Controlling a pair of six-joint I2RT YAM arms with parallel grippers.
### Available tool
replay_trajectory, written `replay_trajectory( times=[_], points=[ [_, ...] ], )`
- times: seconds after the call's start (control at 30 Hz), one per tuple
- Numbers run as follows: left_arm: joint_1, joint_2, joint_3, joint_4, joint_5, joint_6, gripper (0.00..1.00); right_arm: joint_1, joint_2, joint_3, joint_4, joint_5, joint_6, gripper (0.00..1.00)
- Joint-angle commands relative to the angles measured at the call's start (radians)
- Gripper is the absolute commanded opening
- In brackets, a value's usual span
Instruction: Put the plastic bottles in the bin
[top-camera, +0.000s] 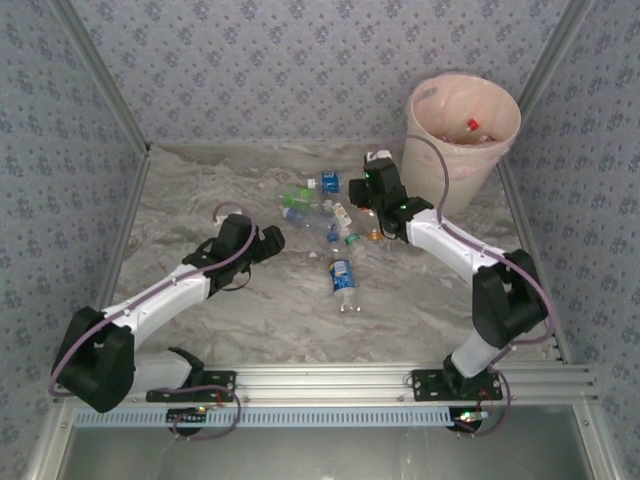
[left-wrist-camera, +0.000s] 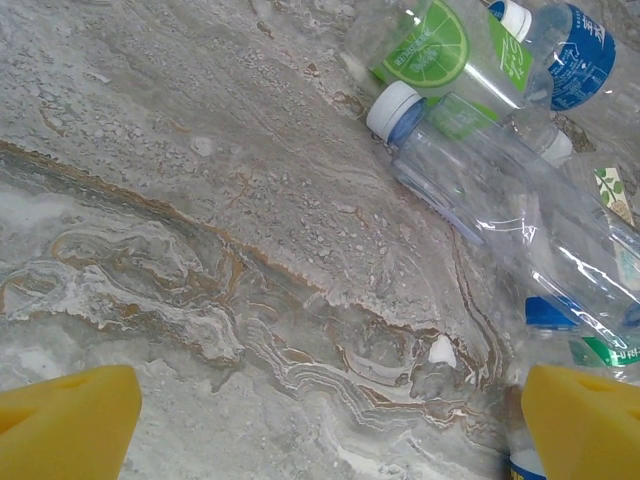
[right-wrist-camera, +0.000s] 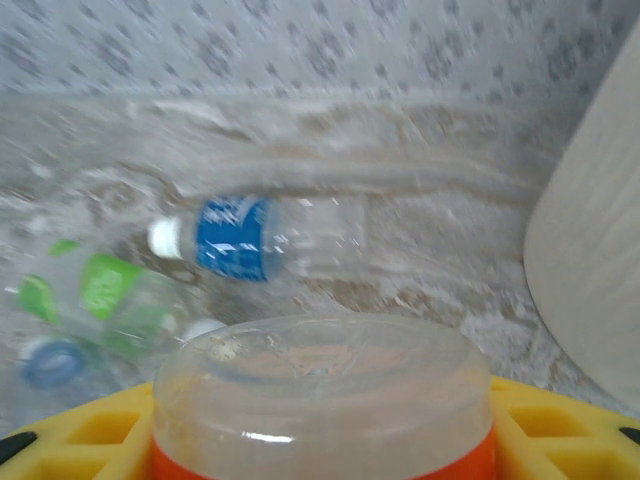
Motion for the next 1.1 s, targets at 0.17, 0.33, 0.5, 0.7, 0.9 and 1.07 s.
replay_trajectory(
  times=[0.17,0.33,0.5,0.7,0.9,1.07],
  points=[
    [0.003,-0.046,0.014,0.011,0.026,-0.014,0.98,0.007,-0.164,0.049,0.108,-0.108,-0.104,0.49],
    [0.003,-0.041,0.0,0.081,0.109,-0.004,0.98,-0.017,-0.194,0.145,0.15,-0.103,-0.155,0.49],
    [0.0,-0.024,0.022,0.075,0.141,-0.005,0.98,-0.102,-0.171,0.251,0.221,-0.079,-0.177,0.49],
    [-0.003,-0.028,0.048,0.008,0.145,0.02,0.98,-0.187,-0.099,0.316,0.435,0.037,-0.25,0.5],
    [-0.003,-0.027,0.045,-0.002,0.139,0.01,0.98,-0.3,0.014,0.464,0.485,0.065,-0.214,0.49],
    [-0.006,-0.019,0.05,0.006,0.139,-0.007,0.98,-0.375,0.117,0.52,0.486,0.076,-0.2,0.49]
  ],
)
